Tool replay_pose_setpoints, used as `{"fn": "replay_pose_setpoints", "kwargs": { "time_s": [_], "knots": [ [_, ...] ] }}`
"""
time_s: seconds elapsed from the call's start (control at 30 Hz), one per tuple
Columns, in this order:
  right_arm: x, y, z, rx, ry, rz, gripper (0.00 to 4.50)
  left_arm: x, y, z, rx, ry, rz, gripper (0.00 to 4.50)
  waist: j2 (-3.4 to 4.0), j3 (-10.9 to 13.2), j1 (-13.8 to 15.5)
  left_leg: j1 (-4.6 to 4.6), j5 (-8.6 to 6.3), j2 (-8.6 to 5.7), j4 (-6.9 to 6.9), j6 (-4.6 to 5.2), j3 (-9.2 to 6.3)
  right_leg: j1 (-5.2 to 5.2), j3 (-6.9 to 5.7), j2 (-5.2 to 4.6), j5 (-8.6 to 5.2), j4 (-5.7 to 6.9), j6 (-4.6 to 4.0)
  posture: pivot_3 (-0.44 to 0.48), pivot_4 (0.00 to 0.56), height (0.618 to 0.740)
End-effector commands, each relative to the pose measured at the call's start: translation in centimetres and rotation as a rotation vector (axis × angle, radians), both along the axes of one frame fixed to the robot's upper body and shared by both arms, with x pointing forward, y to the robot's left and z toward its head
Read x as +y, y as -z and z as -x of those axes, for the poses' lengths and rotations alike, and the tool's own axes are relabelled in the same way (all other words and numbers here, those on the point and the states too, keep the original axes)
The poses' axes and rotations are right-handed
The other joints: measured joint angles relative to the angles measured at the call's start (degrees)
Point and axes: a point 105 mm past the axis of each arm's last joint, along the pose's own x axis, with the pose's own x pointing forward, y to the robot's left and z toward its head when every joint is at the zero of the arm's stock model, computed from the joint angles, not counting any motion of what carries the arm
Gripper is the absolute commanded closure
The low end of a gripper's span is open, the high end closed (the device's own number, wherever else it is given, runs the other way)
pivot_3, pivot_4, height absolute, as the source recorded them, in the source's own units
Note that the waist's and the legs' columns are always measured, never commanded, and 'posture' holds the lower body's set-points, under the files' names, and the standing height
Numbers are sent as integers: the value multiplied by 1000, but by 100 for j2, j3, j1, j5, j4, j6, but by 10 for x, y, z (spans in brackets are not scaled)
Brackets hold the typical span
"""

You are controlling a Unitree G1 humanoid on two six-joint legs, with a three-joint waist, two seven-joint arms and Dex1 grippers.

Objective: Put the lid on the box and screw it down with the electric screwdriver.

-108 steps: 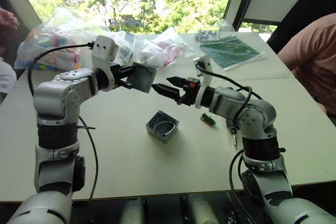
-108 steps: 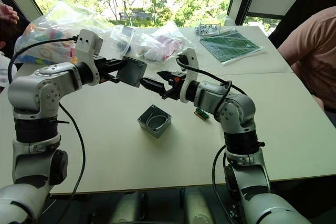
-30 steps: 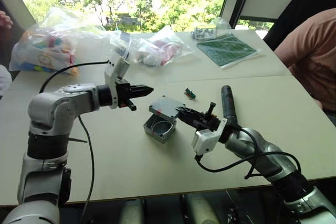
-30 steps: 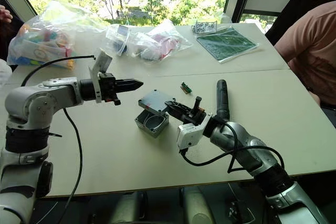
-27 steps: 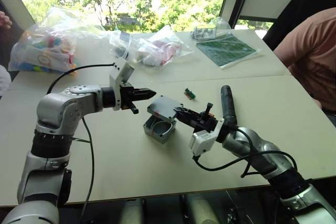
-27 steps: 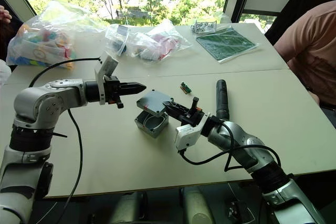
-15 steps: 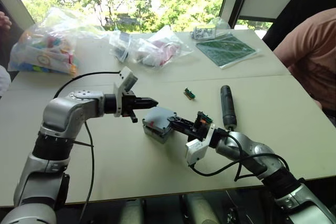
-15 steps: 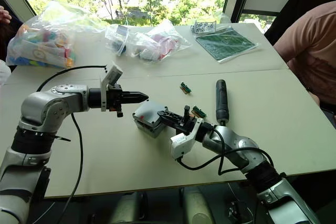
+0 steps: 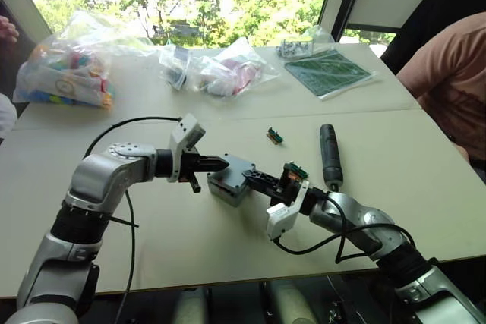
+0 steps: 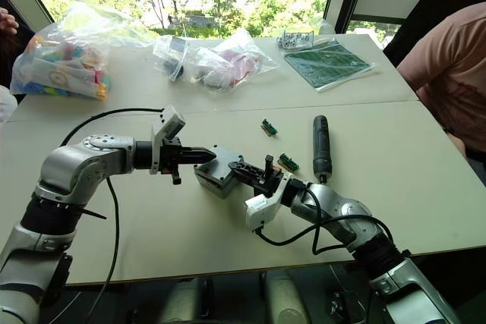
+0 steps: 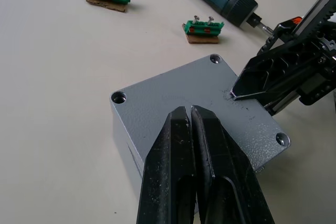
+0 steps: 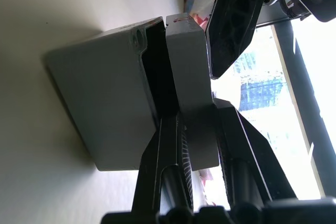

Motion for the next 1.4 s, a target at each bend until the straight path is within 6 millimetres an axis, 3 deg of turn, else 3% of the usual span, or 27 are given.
{"fn": "replay_pose_setpoints", "kwargs": {
  "time_s": [0.03,0.2,0.47,0.6,0.87,1.07,1.4],
  "knots": [
    [2,-2,-1,-8,0,3,4329,-3,-10,-2,-46,8,8,4417,0,0,0,0,0,0,0,0,0,0,0,0,0,0,0,0,150,740],
    [4,-6,0,-22,3,-10,4329,-3,-11,-4,-50,0,18,4417,-1,-1,0,7,0,0,0,0,0,6,0,0,0,0,0,0,150,740],
    [-2,-23,0,-86,23,-76,4329,1,-38,-12,-47,-40,153,4417,-2,-1,0,7,0,0,1,0,0,7,0,0,2,3,3,0,150,740],
    [-1,-23,0,-84,20,-78,4329,6,-41,-17,-49,-67,165,4417,-2,-1,-6,8,0,0,0,0,-1,7,-1,0,9,3,16,0,150,740],
    [4,-20,0,-74,7,-65,4329,5,-35,-15,-51,-59,136,4417,-2,-1,-2,8,0,0,0,0,-1,7,-1,0,10,5,18,0,150,740],
    [12,-9,5,-41,-8,-38,4329,3,-19,-11,-50,-36,60,4417,-2,-1,-6,9,0,0,0,0,-1,7,-1,1,10,6,18,0,150,740],
    [10,2,6,-9,20,-8,4329,3,-4,-13,-72,-4,-55,4417,-4,-3,3,11,0,0,1,0,-1,11,-1,0,7,6,12,0,150,740]
  ]
}}
